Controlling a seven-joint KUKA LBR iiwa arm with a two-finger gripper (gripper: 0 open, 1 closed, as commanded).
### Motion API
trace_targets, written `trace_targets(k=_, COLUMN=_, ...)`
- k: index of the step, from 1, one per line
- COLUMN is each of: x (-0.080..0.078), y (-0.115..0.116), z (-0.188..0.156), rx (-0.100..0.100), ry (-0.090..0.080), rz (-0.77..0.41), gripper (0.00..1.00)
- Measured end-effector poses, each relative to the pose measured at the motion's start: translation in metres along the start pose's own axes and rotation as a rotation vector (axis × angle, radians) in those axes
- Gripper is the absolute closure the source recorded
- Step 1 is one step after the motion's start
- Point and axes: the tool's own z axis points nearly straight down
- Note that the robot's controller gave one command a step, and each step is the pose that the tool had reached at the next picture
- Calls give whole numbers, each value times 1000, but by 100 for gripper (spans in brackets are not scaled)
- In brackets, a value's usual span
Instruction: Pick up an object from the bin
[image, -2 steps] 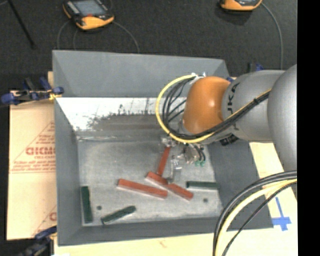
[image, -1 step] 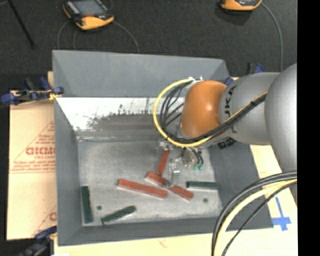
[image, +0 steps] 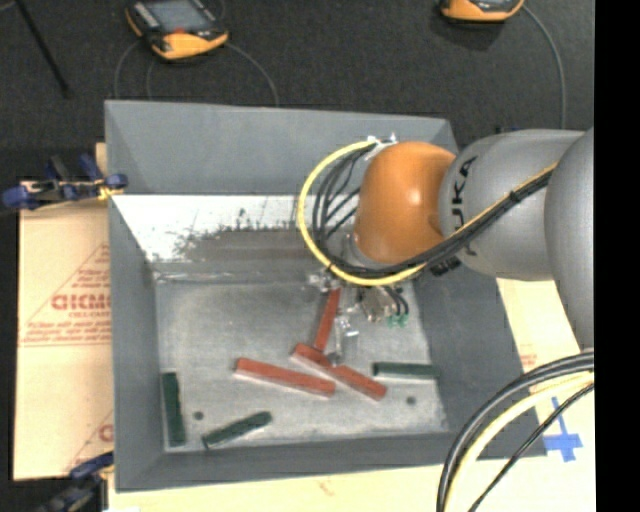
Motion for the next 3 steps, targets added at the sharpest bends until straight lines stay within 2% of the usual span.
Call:
trace_targets(k=1, x=63, y=-4, z=47, rx=-1, ry=-6, rz=-290, gripper=100)
trace_targets(k=2, x=63, y=-4, z=47, rx=-1, ry=-6, rz=-290, gripper=100)
trace_targets(k=3, x=61, y=11, z=-97, rx=1, ry=-9, rz=-321, gripper=100)
